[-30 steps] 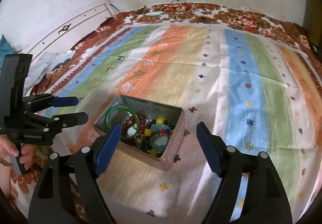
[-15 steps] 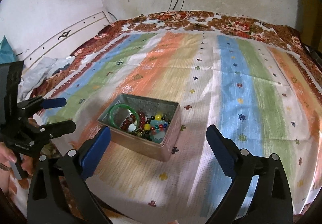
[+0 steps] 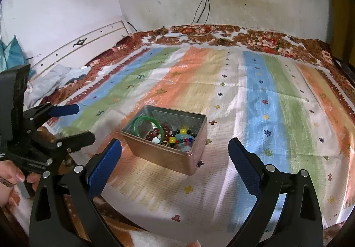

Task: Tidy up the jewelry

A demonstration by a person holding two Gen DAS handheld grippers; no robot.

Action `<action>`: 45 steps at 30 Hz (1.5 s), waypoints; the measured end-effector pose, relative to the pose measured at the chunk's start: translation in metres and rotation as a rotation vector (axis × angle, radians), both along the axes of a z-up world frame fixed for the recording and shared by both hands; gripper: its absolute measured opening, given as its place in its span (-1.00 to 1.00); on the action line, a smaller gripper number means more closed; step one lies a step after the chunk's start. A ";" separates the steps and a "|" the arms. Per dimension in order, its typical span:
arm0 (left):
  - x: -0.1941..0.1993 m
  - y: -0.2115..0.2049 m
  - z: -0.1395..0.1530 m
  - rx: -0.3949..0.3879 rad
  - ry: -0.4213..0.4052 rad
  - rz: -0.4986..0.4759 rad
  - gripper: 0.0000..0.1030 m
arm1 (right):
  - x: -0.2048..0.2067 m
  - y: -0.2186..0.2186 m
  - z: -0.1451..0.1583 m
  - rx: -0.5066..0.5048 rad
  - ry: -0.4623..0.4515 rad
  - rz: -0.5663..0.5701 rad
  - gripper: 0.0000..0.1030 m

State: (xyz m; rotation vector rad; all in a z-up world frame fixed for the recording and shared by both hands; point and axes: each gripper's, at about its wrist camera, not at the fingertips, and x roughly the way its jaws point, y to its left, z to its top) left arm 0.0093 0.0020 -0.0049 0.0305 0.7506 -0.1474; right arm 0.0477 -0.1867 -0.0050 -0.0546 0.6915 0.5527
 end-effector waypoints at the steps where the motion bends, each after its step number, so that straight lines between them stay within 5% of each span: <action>1: 0.000 0.001 0.000 -0.005 -0.002 0.001 0.89 | -0.001 0.000 0.000 0.002 -0.002 0.003 0.90; 45: -0.003 -0.005 -0.002 -0.030 -0.015 -0.010 0.89 | -0.004 -0.003 -0.007 0.027 -0.005 -0.001 0.90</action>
